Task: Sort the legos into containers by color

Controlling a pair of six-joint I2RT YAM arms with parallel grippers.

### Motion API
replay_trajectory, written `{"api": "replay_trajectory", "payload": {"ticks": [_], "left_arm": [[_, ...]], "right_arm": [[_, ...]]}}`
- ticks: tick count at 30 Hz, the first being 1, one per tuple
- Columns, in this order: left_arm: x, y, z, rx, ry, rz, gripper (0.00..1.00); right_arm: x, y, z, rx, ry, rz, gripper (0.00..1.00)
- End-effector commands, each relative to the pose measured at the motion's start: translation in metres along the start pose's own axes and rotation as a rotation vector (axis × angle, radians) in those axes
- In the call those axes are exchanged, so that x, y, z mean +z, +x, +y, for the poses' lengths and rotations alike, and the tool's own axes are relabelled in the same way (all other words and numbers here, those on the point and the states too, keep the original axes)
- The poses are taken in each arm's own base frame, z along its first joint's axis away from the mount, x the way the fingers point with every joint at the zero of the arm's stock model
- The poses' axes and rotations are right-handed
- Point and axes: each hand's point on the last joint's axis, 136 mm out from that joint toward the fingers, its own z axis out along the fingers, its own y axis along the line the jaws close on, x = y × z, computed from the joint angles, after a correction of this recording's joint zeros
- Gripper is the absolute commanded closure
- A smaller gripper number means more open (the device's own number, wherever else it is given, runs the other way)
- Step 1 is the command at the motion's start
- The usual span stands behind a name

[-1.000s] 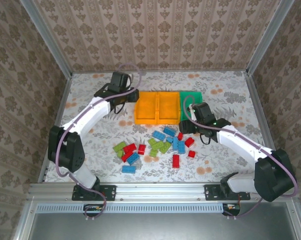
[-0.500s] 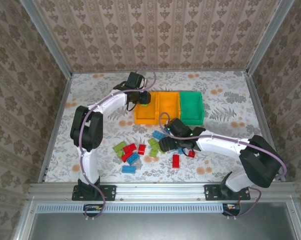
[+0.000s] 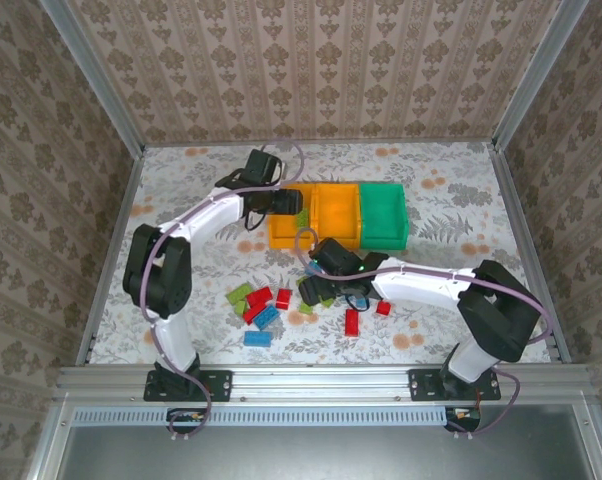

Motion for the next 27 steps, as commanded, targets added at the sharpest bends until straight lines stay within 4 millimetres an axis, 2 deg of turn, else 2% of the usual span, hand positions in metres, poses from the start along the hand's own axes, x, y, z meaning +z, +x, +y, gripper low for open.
{"api": "replay_trajectory", "payload": {"ticks": [1, 6, 8, 9, 18, 25, 27], "left_arm": [[-0.021, -0.004, -0.002, -0.013, 0.002, -0.053, 0.21], [-0.031, 0.011, 0.012, -0.056, -0.008, -0.063, 0.14], [-0.035, 0.017, 0.019, -0.07, -0.016, -0.061, 0.01], [-0.036, 0.019, 0.022, -0.073, -0.02, -0.059, 0.0], [-0.05, 0.038, 0.035, -0.081, -0.057, -0.094, 0.0], [-0.054, 0.047, 0.038, -0.085, -0.062, -0.08, 0.0], [-0.056, 0.046, 0.049, -0.11, -0.079, -0.088, 0.0]], "right_arm": [[0.001, -0.001, 0.006, -0.054, 0.024, 0.03, 0.08], [0.011, 0.007, 0.001, -0.07, 0.074, 0.079, 0.08], [0.015, 0.008, 0.002, -0.072, 0.075, 0.092, 0.06], [0.016, 0.008, 0.002, -0.073, 0.078, 0.097, 0.06], [0.03, 0.008, 0.005, -0.093, 0.11, 0.123, 0.07], [0.032, 0.011, 0.004, -0.099, 0.126, 0.144, 0.15], [0.031, 0.012, 0.004, -0.095, 0.129, 0.151, 0.19]]}}
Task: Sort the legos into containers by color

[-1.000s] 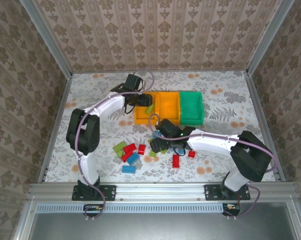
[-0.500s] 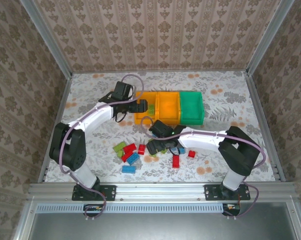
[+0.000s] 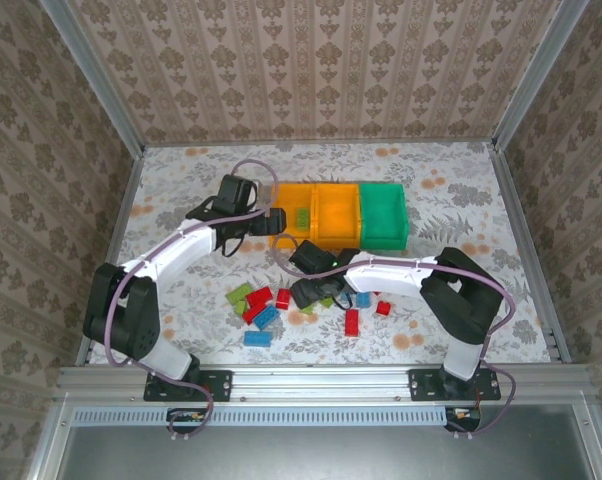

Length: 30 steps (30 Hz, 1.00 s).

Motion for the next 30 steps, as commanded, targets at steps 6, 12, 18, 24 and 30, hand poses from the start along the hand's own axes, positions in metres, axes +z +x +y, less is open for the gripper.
{"api": "replay_trajectory", "payload": {"ticks": [6, 12, 18, 24, 30], "left_arm": [[-0.011, 0.0, 0.018, -0.05, -0.027, -0.03, 0.0], [-0.013, 0.008, 0.027, -0.052, -0.057, -0.023, 0.0], [-0.017, 0.024, 0.041, -0.07, -0.095, -0.001, 0.0], [-0.023, 0.041, 0.056, -0.091, -0.129, -0.001, 0.0], [-0.028, 0.058, 0.063, -0.092, -0.147, 0.028, 0.0]], "right_arm": [[-0.008, 0.002, -0.001, 0.0, 0.017, 0.02, 0.29], [-0.034, -0.022, 0.006, -0.002, -0.018, -0.057, 0.31], [-0.062, -0.06, 0.008, 0.026, -0.085, -0.161, 0.34], [-0.067, -0.115, -0.01, 0.095, -0.096, -0.265, 0.35], [-0.051, -0.171, -0.029, 0.175, -0.089, -0.31, 0.35]]}}
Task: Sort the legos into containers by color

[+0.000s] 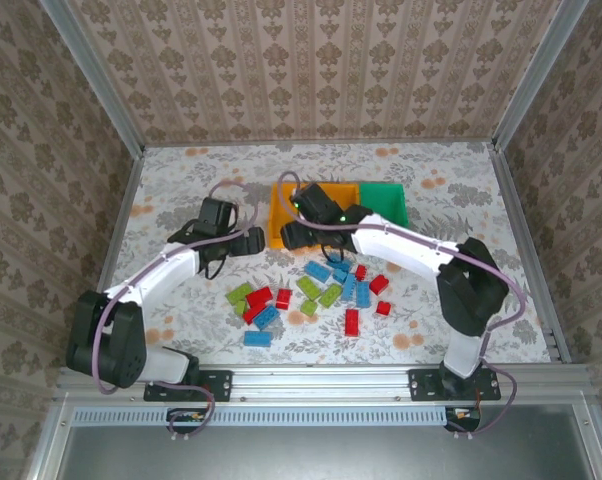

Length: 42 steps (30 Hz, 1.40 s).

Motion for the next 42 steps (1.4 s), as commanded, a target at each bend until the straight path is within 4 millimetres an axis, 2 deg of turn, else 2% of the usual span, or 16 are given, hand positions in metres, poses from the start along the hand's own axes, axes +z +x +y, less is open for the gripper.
{"api": "replay_trajectory", "payload": {"ticks": [1, 6, 11, 14, 17, 22, 25, 28, 33, 36, 42], "left_arm": [[-0.007, 0.01, 0.009, -0.017, -0.026, 0.017, 0.0], [-0.003, 0.03, 0.014, -0.023, -0.032, 0.07, 0.0], [-0.001, 0.036, 0.014, -0.037, -0.017, 0.064, 0.0], [0.0, 0.038, 0.01, -0.034, 0.003, 0.071, 0.0], [0.001, 0.041, 0.009, -0.026, 0.016, 0.077, 0.0], [0.004, 0.047, 0.011, -0.018, 0.014, 0.086, 0.0], [0.005, 0.048, 0.01, -0.021, 0.022, 0.086, 0.0], [0.006, 0.046, 0.007, -0.019, 0.036, 0.08, 0.0], [0.007, 0.043, 0.002, 0.003, 0.058, 0.063, 0.0], [0.008, 0.041, -0.002, 0.018, 0.073, 0.056, 0.0], [0.011, 0.036, -0.011, 0.032, 0.106, 0.023, 0.0]], "right_arm": [[0.02, -0.02, -0.003, 0.03, -0.005, -0.012, 0.35], [0.05, -0.031, -0.015, 0.048, 0.049, 0.001, 0.35], [0.071, -0.038, -0.016, 0.051, 0.06, -0.002, 0.34], [0.081, -0.037, -0.017, 0.049, 0.069, 0.014, 0.31], [0.086, -0.034, -0.02, 0.049, 0.084, 0.03, 0.23], [0.076, -0.037, -0.017, 0.047, 0.068, 0.025, 0.13], [0.056, -0.042, -0.015, 0.053, 0.06, -0.006, 0.11], [0.032, -0.037, -0.014, 0.06, 0.062, -0.012, 0.11], [-0.011, 0.005, -0.024, 0.085, 0.112, 0.0, 0.1], [-0.034, 0.05, -0.039, 0.133, 0.16, 0.043, 0.11], [-0.065, 0.133, -0.06, 0.205, 0.29, 0.124, 0.15]]}}
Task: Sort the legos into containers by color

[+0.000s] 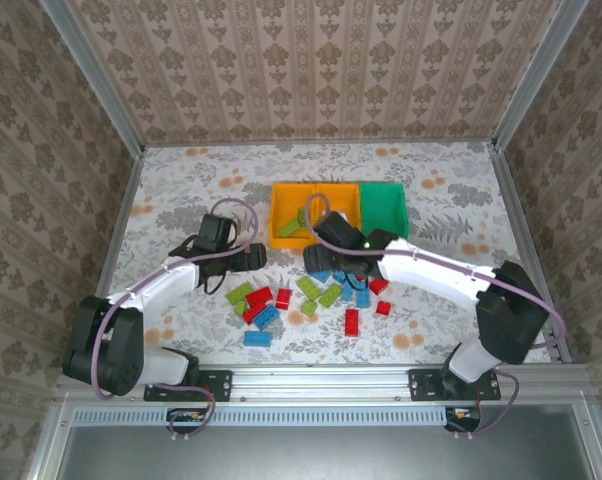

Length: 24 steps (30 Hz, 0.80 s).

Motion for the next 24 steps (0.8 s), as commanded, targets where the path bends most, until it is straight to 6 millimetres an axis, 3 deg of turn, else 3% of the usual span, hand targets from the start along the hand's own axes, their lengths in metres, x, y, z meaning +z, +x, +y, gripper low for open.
{"api": "replay_trajectory", "payload": {"ticks": [1, 3, 9, 19, 24], "left_arm": [[0.002, -0.003, -0.01, 0.03, 0.04, -0.025, 0.0], [0.004, -0.004, -0.013, 0.041, 0.048, -0.028, 0.0], [0.007, -0.003, -0.018, 0.067, 0.05, -0.017, 0.0], [0.008, -0.003, -0.019, 0.078, 0.042, -0.013, 0.0], [0.008, -0.004, -0.02, 0.077, 0.043, -0.015, 0.0]], "right_arm": [[-0.007, 0.045, -0.031, 0.086, 0.145, 0.054, 0.16], [-0.01, 0.07, -0.034, 0.102, 0.172, 0.096, 0.17], [-0.012, 0.119, -0.035, 0.123, 0.248, 0.196, 0.2], [0.005, 0.16, -0.037, 0.182, 0.245, 0.279, 0.29], [0.016, 0.164, -0.031, 0.185, 0.212, 0.284, 0.35]]}}
